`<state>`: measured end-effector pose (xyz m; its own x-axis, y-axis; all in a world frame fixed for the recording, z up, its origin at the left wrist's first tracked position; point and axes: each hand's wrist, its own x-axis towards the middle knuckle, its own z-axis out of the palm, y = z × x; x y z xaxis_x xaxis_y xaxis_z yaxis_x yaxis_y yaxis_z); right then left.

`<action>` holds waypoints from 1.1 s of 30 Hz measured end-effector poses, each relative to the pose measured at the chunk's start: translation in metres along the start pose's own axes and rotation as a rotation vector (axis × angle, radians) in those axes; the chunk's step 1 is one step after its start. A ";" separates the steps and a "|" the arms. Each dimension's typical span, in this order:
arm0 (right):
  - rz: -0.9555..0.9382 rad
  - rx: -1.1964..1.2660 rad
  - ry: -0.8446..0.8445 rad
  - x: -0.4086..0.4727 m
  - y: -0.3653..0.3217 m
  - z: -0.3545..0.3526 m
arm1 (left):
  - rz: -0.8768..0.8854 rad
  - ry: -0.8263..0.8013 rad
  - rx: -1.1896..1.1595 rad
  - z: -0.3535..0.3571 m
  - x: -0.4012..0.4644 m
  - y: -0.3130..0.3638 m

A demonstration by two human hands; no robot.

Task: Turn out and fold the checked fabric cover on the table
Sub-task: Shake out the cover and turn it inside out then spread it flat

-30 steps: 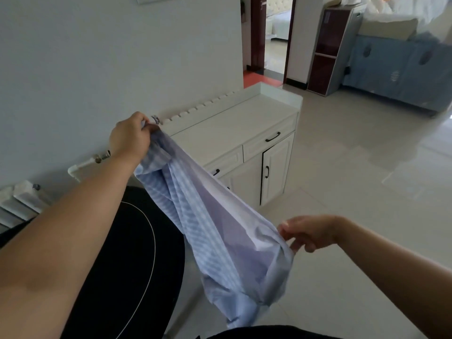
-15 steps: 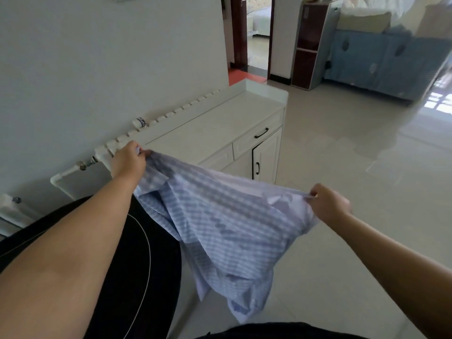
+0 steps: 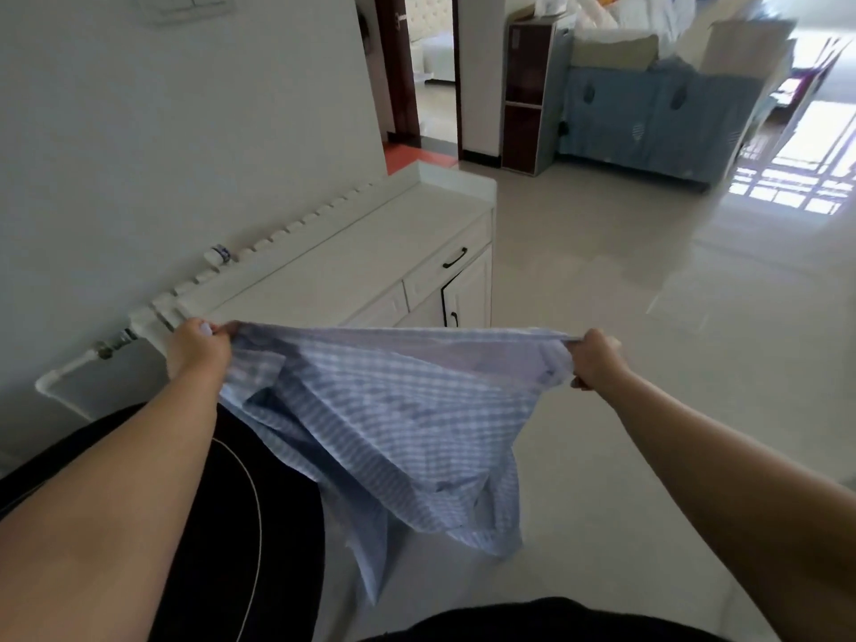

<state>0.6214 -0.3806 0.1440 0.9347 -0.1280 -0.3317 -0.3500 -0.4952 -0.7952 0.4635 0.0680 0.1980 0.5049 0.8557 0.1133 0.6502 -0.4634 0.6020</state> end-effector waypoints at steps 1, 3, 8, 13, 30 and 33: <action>-0.061 -0.070 0.031 0.001 -0.010 -0.007 | -0.061 0.005 0.001 0.000 0.001 -0.005; -0.083 -0.120 -0.003 -0.001 -0.027 -0.019 | -0.149 0.009 -0.001 -0.001 0.003 -0.010; 0.039 -0.307 -0.140 0.011 -0.019 -0.015 | -0.179 0.016 -0.090 0.004 -0.005 -0.007; 0.220 -0.081 -0.109 -0.006 -0.004 -0.009 | -0.149 0.037 -0.154 0.012 -0.014 -0.005; -0.396 0.276 -0.215 -0.006 -0.116 -0.083 | -0.152 0.202 -0.444 0.005 -0.006 0.021; -0.444 0.163 -0.032 0.001 -0.096 -0.078 | -0.141 0.166 -0.417 0.007 -0.005 0.020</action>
<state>0.6606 -0.3997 0.2594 0.9946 0.0931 0.0452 0.0755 -0.3542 -0.9321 0.4778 0.0532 0.2043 0.3082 0.9447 0.1119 0.4053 -0.2368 0.8830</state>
